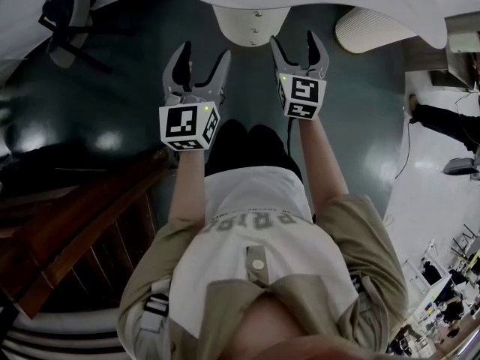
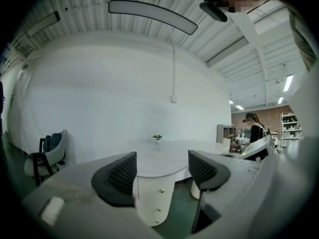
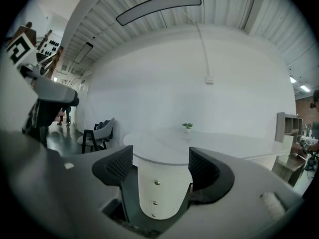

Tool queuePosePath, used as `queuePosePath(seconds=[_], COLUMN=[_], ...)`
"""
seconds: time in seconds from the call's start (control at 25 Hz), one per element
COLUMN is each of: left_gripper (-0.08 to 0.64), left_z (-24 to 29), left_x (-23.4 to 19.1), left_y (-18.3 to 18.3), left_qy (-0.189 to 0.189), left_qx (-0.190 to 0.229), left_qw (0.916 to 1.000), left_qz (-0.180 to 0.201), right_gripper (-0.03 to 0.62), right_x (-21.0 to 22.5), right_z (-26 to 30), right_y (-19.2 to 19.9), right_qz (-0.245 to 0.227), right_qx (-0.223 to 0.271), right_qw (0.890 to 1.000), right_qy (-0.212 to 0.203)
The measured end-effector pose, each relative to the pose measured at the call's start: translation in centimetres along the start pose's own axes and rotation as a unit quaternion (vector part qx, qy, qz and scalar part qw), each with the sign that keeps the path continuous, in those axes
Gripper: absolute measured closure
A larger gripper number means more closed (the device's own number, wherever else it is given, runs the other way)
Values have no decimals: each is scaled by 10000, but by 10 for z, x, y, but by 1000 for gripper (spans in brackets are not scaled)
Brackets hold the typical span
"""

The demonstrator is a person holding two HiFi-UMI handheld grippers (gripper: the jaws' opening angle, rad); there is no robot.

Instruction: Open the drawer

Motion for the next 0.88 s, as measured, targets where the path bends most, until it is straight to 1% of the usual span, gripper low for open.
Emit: queuePosePath(seconds=[0.28,0.52,0.68,0.88], left_gripper=[230,230,230,230], left_z=[37,54,61,58], left_x=[-31,-50,-59,-66], left_y=[87,145,175,197], left_qy=[92,115,63,-73], left_qx=[23,3,-29,-48], left_qw=[10000,9999,10000,9999], left_qz=[4,6,-39,-100], right_gripper=[241,273,288,298], right_x=[-21,-33,-38,-45], right_z=[71,124,160,201], right_y=[88,149,176,193], right_qz=[-19,-91,-82,-183], right_qx=[31,-154,-251,-435], right_qw=[10000,9997,9994,9985], right_qy=[-71,-164,-238,-277])
Point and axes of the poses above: the fingertips, and each gripper's own axes: z forward along the fingers, x to its right, y out of its underside, the point moved 9 cm from there along -z, backward along the fingers, and after that the axes turned 6 degrees about -z, right-handed, at the moved point
